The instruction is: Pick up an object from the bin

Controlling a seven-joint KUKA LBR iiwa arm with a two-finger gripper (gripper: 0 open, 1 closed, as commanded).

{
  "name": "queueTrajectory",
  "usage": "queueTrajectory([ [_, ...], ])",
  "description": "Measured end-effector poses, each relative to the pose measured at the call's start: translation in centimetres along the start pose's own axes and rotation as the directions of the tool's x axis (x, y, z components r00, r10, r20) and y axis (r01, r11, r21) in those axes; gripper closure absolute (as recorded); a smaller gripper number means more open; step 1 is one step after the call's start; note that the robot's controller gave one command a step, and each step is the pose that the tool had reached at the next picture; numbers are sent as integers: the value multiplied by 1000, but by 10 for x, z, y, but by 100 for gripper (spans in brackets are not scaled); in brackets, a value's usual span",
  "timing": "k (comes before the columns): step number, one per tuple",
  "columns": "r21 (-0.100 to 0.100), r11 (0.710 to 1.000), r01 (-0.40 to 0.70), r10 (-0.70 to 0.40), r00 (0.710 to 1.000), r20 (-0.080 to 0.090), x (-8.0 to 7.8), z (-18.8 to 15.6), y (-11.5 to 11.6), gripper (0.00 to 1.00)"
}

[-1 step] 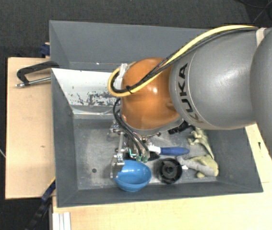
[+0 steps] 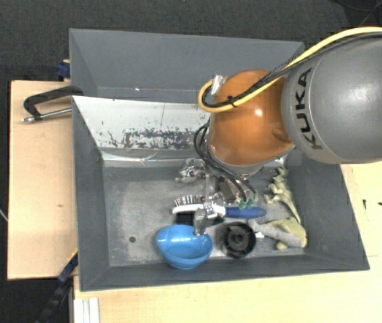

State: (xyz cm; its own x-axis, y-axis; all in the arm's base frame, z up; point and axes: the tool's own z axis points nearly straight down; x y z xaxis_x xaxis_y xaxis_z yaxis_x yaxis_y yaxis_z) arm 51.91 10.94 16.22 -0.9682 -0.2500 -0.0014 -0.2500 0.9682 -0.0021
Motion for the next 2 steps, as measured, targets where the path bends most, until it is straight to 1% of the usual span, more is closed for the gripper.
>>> queueTrajectory([
  [1,-4,999,51,-51,999,4,4,90,-47,0],
  [2,-4,998,55,-55,998,5,3,86,-44,100],
])
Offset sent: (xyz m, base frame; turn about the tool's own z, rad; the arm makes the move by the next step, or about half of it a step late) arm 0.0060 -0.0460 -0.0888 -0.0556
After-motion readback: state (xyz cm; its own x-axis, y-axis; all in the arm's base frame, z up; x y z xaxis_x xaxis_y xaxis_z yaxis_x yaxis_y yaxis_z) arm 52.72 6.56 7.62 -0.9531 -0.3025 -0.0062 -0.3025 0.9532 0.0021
